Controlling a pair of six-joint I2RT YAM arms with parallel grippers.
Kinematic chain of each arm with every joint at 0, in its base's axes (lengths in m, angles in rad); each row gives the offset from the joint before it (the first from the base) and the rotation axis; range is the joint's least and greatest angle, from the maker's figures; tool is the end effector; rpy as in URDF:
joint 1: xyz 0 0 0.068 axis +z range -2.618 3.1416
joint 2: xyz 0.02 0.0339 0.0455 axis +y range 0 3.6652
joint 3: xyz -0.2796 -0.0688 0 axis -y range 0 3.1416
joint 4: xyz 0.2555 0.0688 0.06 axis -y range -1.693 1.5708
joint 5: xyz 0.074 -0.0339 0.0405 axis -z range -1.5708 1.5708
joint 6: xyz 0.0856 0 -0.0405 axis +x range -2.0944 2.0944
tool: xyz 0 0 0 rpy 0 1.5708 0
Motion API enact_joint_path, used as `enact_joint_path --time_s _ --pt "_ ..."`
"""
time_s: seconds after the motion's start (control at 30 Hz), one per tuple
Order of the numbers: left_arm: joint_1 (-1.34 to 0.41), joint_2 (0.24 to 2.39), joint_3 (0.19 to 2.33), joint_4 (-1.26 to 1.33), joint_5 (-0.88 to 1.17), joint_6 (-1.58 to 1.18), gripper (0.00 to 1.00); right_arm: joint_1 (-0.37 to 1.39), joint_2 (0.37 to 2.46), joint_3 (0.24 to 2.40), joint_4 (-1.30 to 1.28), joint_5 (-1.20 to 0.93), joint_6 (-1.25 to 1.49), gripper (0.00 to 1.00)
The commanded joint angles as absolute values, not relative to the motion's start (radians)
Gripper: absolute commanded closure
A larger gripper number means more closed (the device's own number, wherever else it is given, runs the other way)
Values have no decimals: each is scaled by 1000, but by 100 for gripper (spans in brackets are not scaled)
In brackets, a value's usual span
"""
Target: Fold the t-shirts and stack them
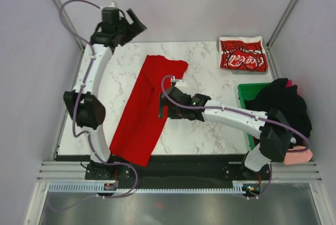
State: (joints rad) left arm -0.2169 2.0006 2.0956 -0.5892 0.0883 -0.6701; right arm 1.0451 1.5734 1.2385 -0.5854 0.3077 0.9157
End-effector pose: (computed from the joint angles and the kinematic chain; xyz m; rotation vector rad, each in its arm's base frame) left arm 0.5114 -0.1204 0.3761 -0.4227 2.0826 -0.6291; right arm 0.2111 0.3122 0.2420 -0.0310 2.4933 0.4826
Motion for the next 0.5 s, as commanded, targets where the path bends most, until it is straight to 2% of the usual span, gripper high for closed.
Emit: enact_joint_path --time_s 0.0,0.2,0.27,0.33,0.47 --pt "-141 1838 1996 -581 149 -608 1 932 1670 1328 -534 207 827 2" --pt "-77 1491 1631 -594 130 -554 1 689 1882 1469 -477 68 749 9" --pt "-78 1359 1459 -591 120 -545 1 594 1951 1581 -479 3 715 14" --pt "-81 1271 1290 -588 127 -543 3 537 2057 1691 -476 -66 698 23" --pt "-87 1039 1044 -584 118 -549 4 488 2256 1882 -550 -23 648 26"
